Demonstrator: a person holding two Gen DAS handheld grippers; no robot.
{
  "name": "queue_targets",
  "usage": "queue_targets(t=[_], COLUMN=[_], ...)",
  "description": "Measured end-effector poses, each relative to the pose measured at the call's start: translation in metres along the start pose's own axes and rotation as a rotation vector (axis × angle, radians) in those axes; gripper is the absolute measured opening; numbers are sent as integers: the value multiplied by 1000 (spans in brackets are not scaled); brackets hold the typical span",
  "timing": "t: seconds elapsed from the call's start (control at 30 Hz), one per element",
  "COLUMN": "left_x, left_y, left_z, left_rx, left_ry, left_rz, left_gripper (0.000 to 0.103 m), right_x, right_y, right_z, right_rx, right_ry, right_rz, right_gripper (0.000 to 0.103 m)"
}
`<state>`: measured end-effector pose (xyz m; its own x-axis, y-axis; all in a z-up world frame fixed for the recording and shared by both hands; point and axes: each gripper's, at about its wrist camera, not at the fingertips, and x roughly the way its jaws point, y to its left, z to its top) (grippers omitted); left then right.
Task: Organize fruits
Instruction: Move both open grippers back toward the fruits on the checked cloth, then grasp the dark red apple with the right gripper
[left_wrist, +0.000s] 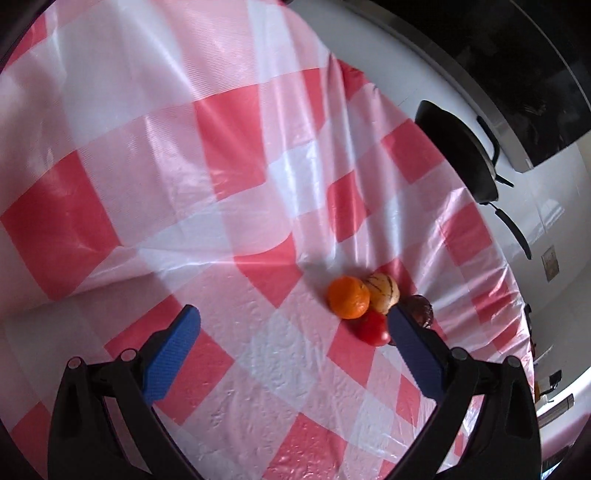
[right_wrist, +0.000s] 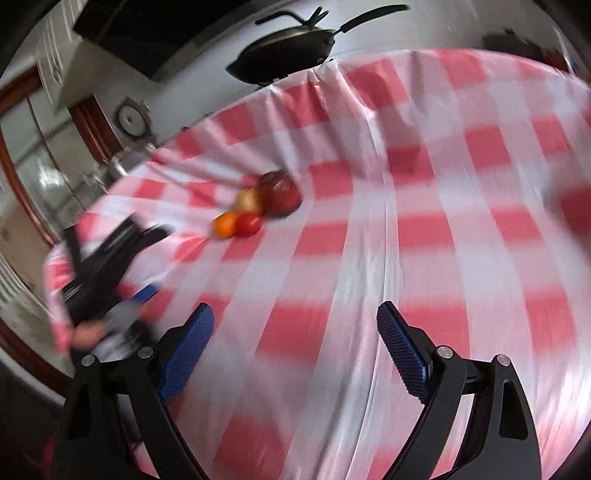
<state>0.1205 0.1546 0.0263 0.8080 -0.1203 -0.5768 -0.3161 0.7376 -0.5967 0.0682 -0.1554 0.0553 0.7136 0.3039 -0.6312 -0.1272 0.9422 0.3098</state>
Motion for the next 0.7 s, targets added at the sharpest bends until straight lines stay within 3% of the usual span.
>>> queue_targets(t=[0.17, 0.3, 0.47, 0.7], left_x=[2, 5, 7, 10], left_y=[0, -3, -1, -2], left_z=[-1, -1, -1, -1], left_rx=[7, 22, 12, 13], left_ry=[11, 17, 24, 30], left_rz=[14, 29, 33, 44], left_gripper=[101, 101, 101, 101], right_x=[77, 107, 143, 171], right_y=[12, 24, 47, 51], right_z=[50, 75, 89, 95], right_rx=[-119, -98, -186, -186], right_ry=[73, 66, 87, 96], right_rz=[-112, -49, -125, -196], right_gripper=[80, 80, 80, 76])
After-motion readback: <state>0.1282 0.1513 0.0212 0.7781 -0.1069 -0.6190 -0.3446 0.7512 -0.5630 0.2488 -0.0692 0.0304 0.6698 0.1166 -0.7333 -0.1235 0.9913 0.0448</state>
